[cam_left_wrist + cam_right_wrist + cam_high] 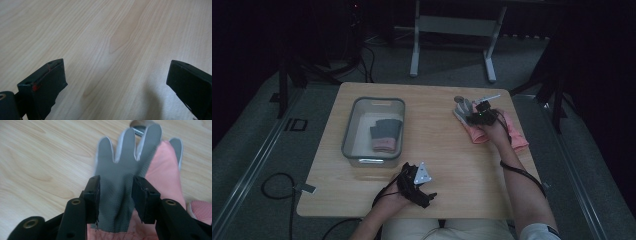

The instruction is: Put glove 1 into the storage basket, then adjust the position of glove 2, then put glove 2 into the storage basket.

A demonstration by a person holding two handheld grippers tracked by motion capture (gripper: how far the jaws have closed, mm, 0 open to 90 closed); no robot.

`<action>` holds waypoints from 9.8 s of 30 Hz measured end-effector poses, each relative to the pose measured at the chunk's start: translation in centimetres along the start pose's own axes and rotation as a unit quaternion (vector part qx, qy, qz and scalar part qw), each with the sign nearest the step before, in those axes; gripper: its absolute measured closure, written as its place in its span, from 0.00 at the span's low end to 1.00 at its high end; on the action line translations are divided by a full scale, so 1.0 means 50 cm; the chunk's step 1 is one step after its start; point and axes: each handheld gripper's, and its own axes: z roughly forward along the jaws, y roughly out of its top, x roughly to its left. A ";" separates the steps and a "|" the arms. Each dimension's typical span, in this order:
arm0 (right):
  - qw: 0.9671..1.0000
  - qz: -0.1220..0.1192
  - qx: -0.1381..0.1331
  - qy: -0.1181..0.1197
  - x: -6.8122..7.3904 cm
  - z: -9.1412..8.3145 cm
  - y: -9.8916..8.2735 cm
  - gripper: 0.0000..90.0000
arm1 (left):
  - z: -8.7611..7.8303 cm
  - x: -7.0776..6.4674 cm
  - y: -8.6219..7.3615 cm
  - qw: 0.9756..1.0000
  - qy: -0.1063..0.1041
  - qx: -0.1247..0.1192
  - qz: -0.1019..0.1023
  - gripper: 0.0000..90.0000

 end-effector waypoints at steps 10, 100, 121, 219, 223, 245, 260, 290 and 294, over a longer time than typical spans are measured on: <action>1.000 0.025 0.014 -0.003 0.007 0.017 -0.010 0.89 | 0.003 0.008 -0.007 1.000 -0.003 0.002 -0.003 0.02; 0.989 0.071 -0.112 -0.065 -0.017 -0.300 -0.216 0.72 | -0.004 0.005 -0.021 1.000 -0.019 -0.014 0.005 0.02; 0.994 0.017 -0.046 -0.096 -0.117 -0.209 -0.138 0.63 | -0.004 0.001 -0.021 1.000 -0.023 -0.016 0.015 0.02; 0.996 0.051 -0.024 -0.068 0.040 -0.296 -0.205 0.70 | -0.002 0.001 -0.027 0.999 -0.019 -0.014 0.022 0.02; 0.998 0.031 -0.017 -0.057 0.042 -0.297 -0.210 0.68 | -0.001 0.002 -0.027 1.000 -0.019 -0.012 0.022 0.02; 0.997 0.045 0.020 -0.061 0.042 -0.210 -0.246 0.90 | -0.002 0.003 -0.027 0.999 -0.016 -0.015 0.023 0.02; 0.994 0.084 -0.042 -0.062 0.046 -0.284 -0.211 0.96 | -0.002 0.004 -0.027 1.000 -0.014 -0.016 0.023 0.02; 0.992 0.005 -0.124 0.011 0.229 -0.372 -0.042 0.96 | -0.001 0.004 -0.027 1.000 -0.017 -0.012 0.021 0.02; 0.993 -0.006 -0.115 0.021 0.259 -0.348 -0.036 0.96 | -0.001 0.004 -0.027 1.000 -0.018 -0.014 0.021 0.02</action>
